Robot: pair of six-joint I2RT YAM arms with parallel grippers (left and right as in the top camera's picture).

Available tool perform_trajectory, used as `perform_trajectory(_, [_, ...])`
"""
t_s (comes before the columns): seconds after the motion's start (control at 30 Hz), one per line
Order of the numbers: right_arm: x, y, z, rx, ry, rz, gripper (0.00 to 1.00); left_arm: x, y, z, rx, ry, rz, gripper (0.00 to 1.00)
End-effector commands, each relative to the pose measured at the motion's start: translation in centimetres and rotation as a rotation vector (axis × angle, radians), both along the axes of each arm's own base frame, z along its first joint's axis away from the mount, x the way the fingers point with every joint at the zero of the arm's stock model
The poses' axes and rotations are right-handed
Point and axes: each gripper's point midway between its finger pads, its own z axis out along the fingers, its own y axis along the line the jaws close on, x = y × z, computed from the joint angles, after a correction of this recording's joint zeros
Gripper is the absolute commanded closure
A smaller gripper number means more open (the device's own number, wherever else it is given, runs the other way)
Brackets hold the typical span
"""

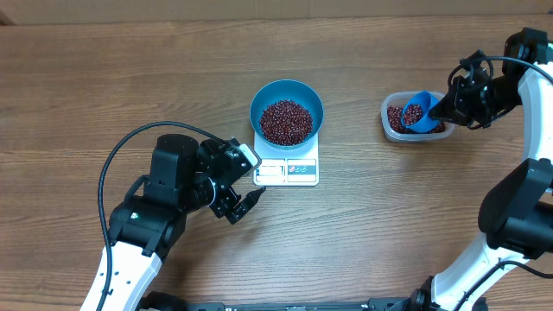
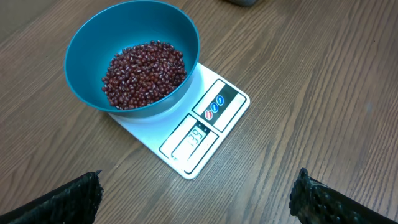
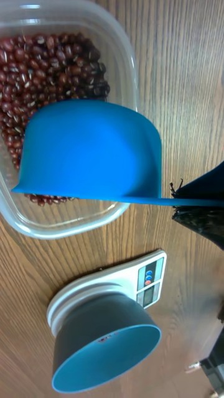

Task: Scoop item into bowl and weigh 150g on scale
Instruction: 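Lower the scoop into the red beans and drag it to fill, then lift the filled scoop with the right gripper over the teal bowl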

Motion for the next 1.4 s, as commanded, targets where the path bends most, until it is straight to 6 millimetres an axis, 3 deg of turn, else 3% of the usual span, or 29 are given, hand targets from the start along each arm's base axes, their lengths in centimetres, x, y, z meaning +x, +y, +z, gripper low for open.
perform_trajectory(0.0, [0.8, 0.5, 2.7, 0.059, -0.106, 0.021, 0.96, -0.1, 0.0, -0.1, -0.012, 0.011, -0.001, 0.00])
perform_trajectory(0.37, [0.3, 3.4, 7.5, 0.348, -0.287, 0.130, 0.96, -0.1, 0.0, -0.1, -0.012, 0.011, -0.001, 0.00])
perform_trajectory(0.73, [0.1, 6.2, 12.8, 0.484, -0.394, 0.176, 0.96, -0.1, 0.0, -0.1, -0.012, 0.011, -0.001, 0.00])
perform_trajectory(0.87, [-0.1, 8.3, 13.3, 0.502, -0.401, 0.228, 0.96, -0.1, 0.0, -0.1, -0.012, 0.011, -0.001, 0.01])
perform_trajectory(1.13, [-0.5, 14.4, 13.2, 0.519, -0.392, 0.383, 0.96, -0.1, 0.0, -0.1, -0.012, 0.011, -0.001, 0.00])
perform_trajectory(1.37, [0.0, 18.8, 11.2, 0.399, -0.298, 0.413, 0.96, -0.1, 0.0, -0.1, -0.012, 0.011, -0.001, 0.01])
